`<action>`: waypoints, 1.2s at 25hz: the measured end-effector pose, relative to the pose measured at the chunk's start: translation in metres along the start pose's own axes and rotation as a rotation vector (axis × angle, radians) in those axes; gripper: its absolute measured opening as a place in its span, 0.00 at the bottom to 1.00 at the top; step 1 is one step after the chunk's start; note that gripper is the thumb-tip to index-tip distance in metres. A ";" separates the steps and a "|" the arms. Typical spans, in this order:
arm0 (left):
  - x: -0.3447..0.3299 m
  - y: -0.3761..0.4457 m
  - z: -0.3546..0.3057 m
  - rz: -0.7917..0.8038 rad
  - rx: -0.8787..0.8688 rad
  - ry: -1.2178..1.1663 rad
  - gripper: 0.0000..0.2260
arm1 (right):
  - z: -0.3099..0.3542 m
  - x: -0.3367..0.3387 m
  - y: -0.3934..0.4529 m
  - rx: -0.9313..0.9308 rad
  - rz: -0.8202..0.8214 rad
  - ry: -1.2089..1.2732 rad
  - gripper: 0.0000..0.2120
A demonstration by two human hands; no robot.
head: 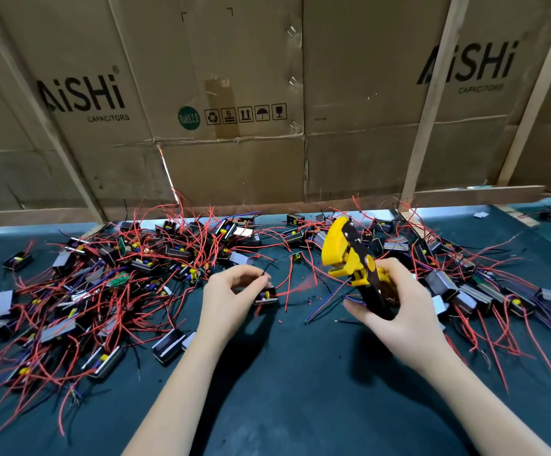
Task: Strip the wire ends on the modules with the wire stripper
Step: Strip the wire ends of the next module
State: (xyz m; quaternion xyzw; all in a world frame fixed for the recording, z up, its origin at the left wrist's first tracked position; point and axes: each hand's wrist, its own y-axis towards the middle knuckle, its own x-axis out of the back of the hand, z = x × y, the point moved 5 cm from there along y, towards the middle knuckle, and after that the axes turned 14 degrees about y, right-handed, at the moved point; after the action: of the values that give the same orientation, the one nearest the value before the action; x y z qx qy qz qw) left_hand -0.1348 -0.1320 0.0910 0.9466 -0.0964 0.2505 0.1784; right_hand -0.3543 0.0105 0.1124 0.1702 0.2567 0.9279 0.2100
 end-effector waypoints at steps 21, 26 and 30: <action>-0.040 -0.023 -0.026 0.405 -0.071 -0.316 0.06 | -0.019 0.015 0.002 0.165 -0.104 -0.837 0.24; -0.045 -0.025 -0.025 0.387 -0.080 -0.264 0.05 | -0.018 0.011 0.001 0.181 -0.130 -0.881 0.23; -0.047 -0.025 -0.024 0.390 -0.078 -0.241 0.06 | -0.016 0.010 0.000 0.205 -0.160 -0.909 0.23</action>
State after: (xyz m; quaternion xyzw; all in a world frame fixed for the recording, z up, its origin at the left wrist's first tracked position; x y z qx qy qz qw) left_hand -0.1787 -0.0949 0.0795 0.9254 -0.3079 0.1616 0.1504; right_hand -0.3695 0.0092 0.1018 0.5585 0.2413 0.7102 0.3542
